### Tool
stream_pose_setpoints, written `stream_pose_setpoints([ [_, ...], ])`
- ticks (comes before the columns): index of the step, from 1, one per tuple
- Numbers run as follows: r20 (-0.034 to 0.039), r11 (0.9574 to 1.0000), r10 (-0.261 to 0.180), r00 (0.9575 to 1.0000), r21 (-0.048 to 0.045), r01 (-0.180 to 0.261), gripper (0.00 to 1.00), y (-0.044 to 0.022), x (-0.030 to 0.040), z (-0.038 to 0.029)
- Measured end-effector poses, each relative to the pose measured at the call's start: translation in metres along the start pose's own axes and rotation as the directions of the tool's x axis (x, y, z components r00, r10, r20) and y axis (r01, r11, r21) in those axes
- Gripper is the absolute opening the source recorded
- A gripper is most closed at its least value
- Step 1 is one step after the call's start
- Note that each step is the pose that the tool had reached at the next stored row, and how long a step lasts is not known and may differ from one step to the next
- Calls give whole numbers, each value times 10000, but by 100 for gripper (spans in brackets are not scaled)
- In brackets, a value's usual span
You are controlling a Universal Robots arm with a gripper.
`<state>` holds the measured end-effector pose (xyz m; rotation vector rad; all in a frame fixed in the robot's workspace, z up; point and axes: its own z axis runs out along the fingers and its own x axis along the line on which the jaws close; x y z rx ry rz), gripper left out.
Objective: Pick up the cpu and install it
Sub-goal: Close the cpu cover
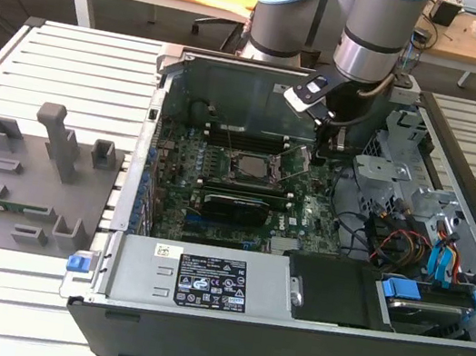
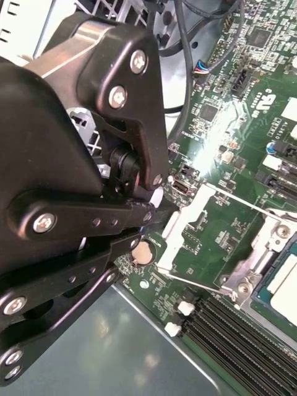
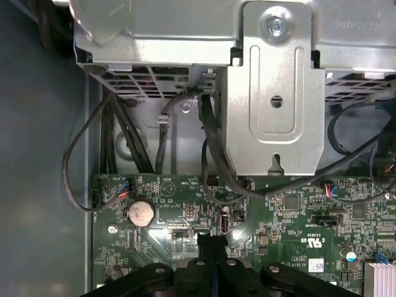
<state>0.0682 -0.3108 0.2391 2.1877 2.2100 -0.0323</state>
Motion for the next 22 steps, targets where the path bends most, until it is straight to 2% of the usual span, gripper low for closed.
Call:
stream_pose_setpoints([
  [6, -2, 10000, 1, 10000, 2, -1, 11, -22, 1, 0],
  [11, -5, 10000, 1, 10000, 2, -1, 11, -103, 2, 0],
  [12, -4, 10000, 1, 10000, -6, -1, 11, -204, 2, -2],
  [14, -3, 10000, 2, 10000, -28, -2, 11, -470, 5, -7],
  [15, -3, 10000, 2, 10000, -28, -2, 11, -518, 5, -7],
  [19, -3, 10000, 3, 10000, -27, -3, 11, -576, 6, -8],
  [22, -3, 10000, 0, 10000, -28, 0, 11, -580, 6, -8],
])
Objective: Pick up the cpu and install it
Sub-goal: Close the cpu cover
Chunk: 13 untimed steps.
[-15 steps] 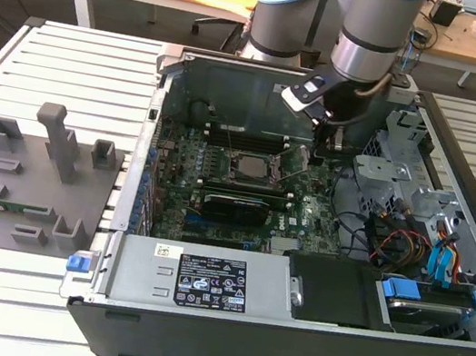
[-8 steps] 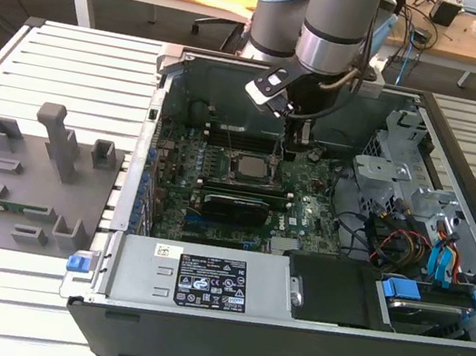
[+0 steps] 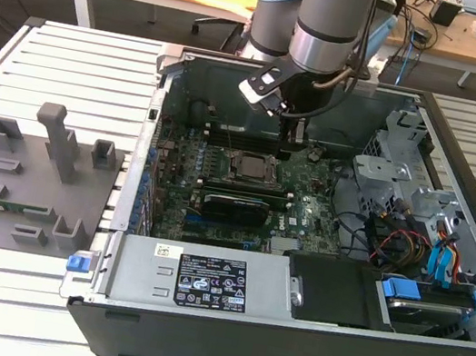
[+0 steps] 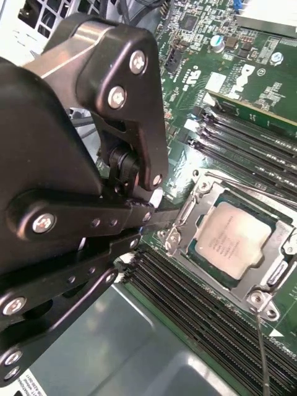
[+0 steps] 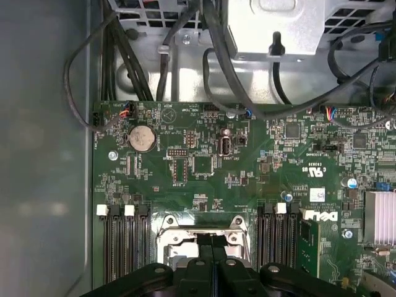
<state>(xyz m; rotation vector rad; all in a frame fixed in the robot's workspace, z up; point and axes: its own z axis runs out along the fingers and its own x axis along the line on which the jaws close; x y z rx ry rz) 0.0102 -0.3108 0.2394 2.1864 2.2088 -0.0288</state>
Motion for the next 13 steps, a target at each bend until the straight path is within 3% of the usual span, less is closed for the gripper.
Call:
stream_pose_setpoints([
  [3, 0, 10000, 2, 10000, -1, -2, 11, -27, 0, 0],
  [7, 0, 10000, 1, 10000, -3, -1, 11, -142, 2, 4],
  [13, -1, 10000, 2, 10000, -3, -2, 11, -260, 4, 42],
])
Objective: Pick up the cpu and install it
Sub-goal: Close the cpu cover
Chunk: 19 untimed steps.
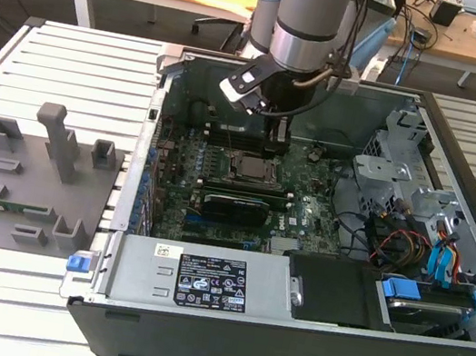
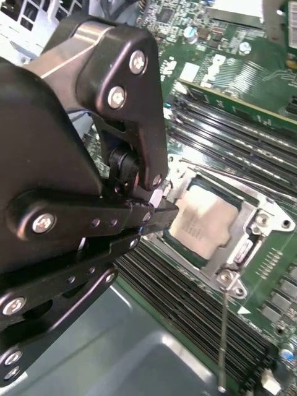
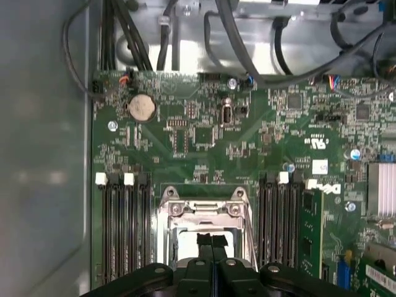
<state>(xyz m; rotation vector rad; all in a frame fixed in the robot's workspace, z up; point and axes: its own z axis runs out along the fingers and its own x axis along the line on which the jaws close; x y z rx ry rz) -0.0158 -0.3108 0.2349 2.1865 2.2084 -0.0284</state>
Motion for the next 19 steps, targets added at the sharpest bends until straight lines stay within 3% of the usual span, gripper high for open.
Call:
stream_pose_setpoints([
  [7, 2, 10000, -1, 10000, 0, 1, 11, -85, 2, 47],
  [12, 0, 10000, -5, 10000, -1, 5, 11, -90, 2, 48],
  [13, -1, 9999, -169, 9999, -7, 169, 11, -90, 2, 48],
  [15, -6, 9954, -956, 9954, -35, 956, 11, -90, 2, 49],
  [17, -7, 9910, -1335, 9910, -50, 1335, 11, -90, 2, 50],
  [19, -9, 9790, -2038, 9790, -77, 2038, 11, -90, 2, 51],
])
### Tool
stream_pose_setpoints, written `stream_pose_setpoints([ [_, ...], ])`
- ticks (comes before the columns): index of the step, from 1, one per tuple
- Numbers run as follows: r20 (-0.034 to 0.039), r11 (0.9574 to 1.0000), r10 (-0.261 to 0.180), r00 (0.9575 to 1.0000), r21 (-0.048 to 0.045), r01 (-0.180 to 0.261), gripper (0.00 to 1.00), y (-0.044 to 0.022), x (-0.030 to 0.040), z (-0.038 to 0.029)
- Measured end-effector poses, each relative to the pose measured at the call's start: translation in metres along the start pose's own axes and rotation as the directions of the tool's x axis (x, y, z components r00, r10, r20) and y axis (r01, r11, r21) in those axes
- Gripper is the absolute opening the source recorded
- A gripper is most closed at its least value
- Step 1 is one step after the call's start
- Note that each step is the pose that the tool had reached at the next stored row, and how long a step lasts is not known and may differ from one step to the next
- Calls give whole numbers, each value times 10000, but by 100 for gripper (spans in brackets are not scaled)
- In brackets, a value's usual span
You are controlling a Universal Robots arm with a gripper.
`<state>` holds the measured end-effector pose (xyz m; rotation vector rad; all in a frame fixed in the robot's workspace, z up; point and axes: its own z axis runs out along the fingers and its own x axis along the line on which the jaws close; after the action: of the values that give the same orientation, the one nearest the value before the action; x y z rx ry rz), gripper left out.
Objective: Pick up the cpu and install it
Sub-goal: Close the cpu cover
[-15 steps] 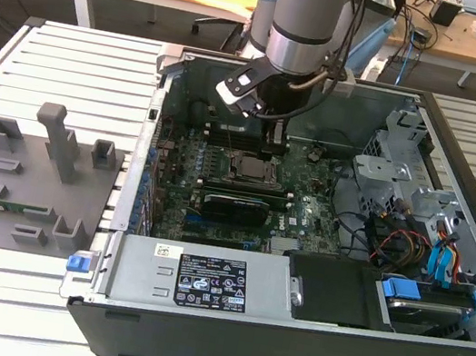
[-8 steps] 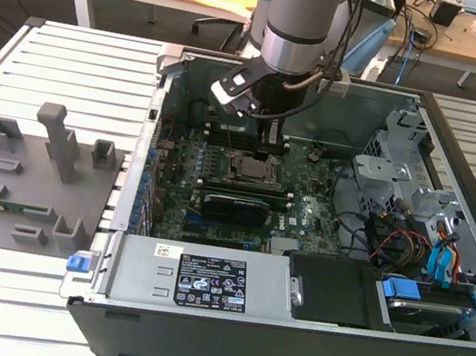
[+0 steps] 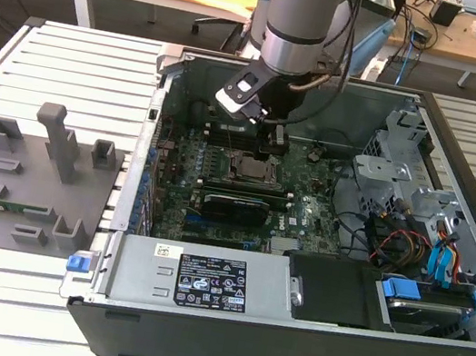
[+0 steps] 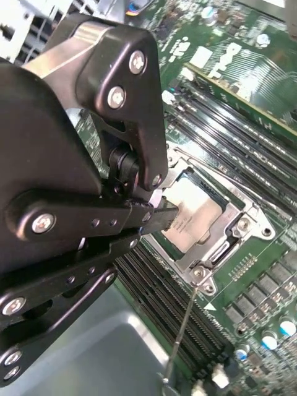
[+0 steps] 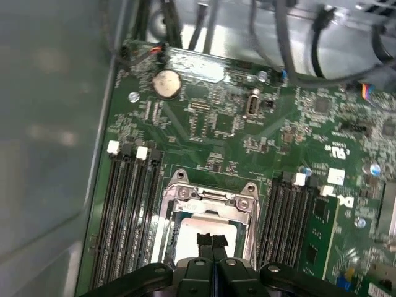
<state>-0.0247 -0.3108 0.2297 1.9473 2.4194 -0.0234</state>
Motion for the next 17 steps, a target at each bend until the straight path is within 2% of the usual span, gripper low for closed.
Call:
stream_pose_setpoints([
  [3, -4, 9977, -680, 9977, -25, 680, 11, 0, 0, 1],
  [5, -7, 9942, -1076, 9942, -40, 1076, 11, 0, 0, 1],
  [10, -11, 9771, -2124, 9772, -81, 2124, 11, 0, 0, 2],
  [11, -12, 9667, -2558, 9667, -99, 2558, 11, 0, 0, 2],
  [12, -12, 9538, -3003, 9538, -117, 3003, 11, 0, 0, 2],
  [16, -10, 9255, -3786, 9256, -149, 3785, 11, 0, 0, 3],
  [17, -9, 9166, -3997, 9167, -158, 3996, 11, 0, 0, 3],
])
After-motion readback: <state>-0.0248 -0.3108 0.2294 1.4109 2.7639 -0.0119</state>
